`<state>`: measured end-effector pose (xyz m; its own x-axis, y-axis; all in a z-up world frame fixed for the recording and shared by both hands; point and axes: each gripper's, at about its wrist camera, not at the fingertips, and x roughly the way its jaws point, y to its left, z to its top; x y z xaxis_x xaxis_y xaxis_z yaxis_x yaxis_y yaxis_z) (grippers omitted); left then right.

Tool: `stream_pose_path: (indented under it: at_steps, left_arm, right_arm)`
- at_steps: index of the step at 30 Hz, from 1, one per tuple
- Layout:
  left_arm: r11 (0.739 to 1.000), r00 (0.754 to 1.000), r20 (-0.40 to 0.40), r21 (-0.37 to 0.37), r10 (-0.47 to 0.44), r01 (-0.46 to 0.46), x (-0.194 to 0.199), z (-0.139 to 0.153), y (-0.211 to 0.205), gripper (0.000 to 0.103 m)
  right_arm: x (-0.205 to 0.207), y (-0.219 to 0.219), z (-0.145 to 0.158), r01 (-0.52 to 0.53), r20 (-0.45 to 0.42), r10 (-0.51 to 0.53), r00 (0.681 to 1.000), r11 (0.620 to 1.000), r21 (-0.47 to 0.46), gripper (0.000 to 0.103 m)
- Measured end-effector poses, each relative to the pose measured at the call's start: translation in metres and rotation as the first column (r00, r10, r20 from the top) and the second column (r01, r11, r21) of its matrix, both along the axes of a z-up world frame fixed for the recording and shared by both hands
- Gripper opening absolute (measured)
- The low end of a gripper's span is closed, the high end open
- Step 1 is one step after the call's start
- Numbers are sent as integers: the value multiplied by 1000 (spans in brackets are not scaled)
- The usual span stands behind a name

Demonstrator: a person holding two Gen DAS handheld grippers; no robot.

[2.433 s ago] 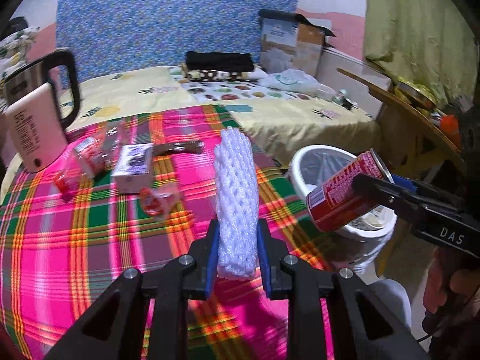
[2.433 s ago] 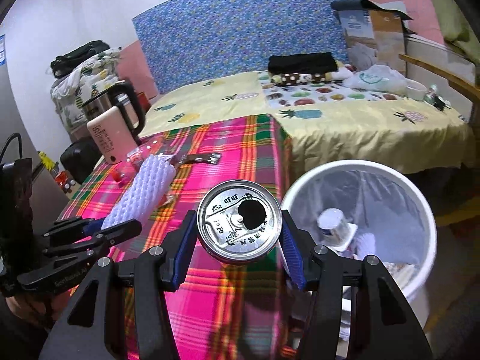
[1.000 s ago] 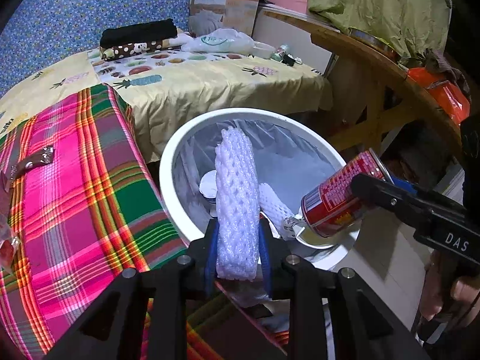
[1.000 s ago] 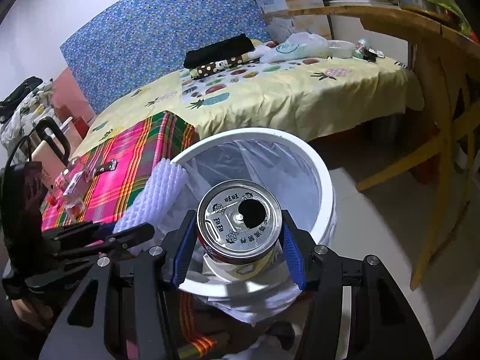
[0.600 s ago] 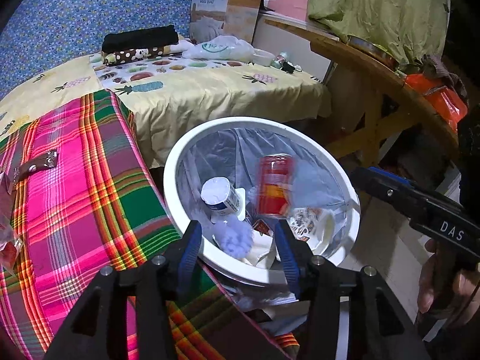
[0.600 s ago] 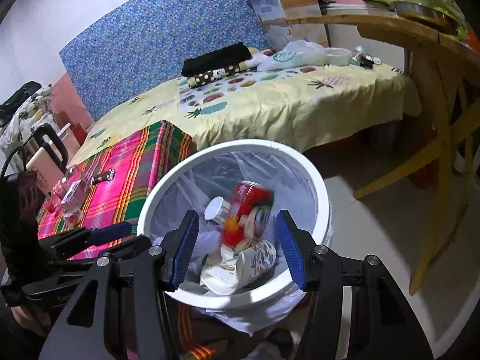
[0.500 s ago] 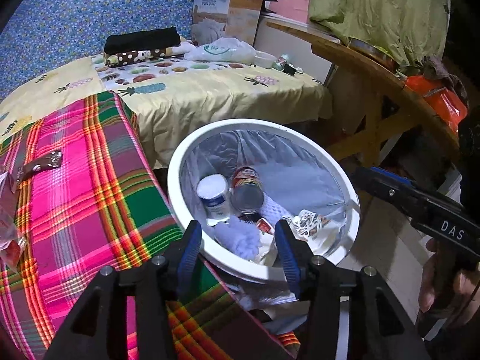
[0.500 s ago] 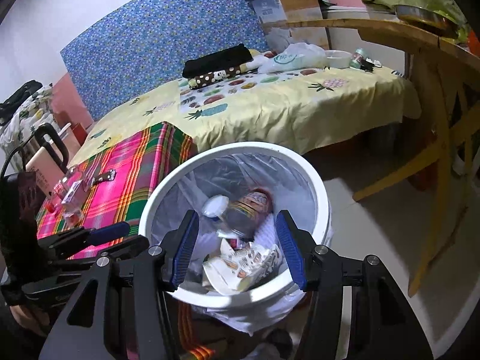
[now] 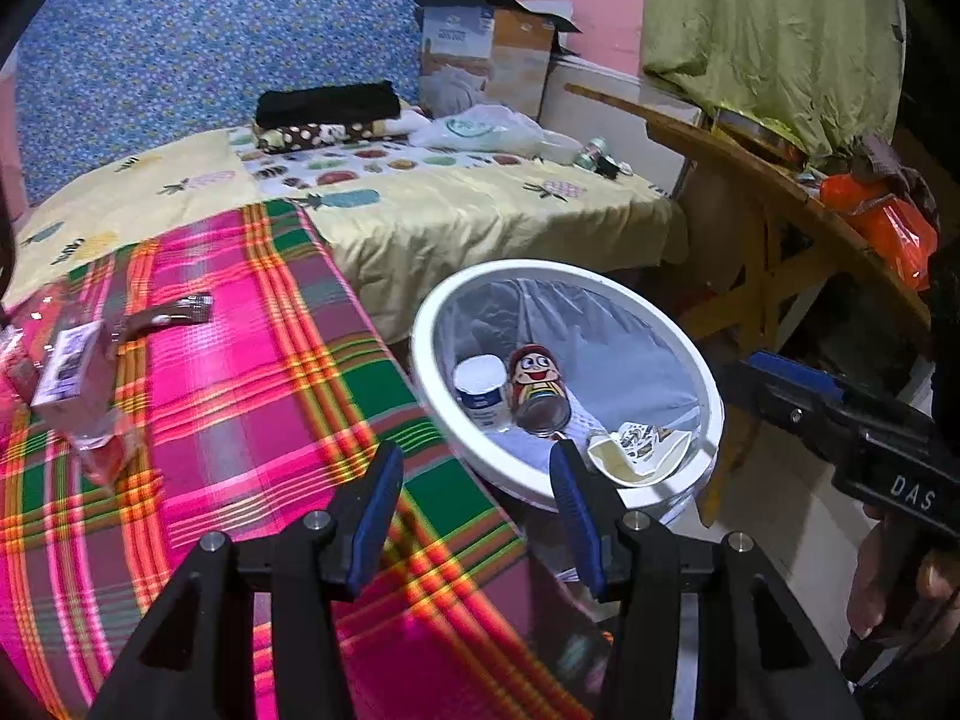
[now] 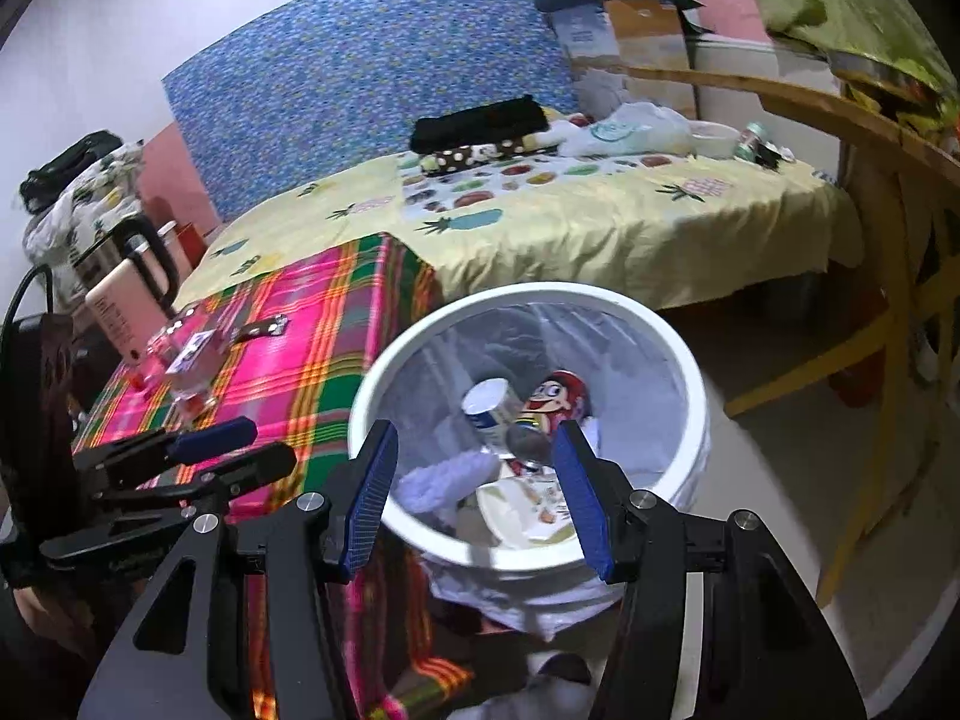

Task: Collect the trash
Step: 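Move both open tools back toward the bottle and small carton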

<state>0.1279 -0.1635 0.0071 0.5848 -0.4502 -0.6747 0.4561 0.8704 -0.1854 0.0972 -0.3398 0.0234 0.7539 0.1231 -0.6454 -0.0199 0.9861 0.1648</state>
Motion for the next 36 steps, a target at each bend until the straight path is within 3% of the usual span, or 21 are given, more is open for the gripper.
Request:
stream_pose_path:
  at_steps: [20,36]
  left_arm:
    - [988,986,58,4,156,-157,-39,10,64,53]
    - [969,968,49,0,246,-246,-51,1,105,53]
  right_arm:
    - [-19,58,8,-114,12,115,993,992,-57,55]
    - [-19,85,-1,-196,-15,195,981,980,-44,55]
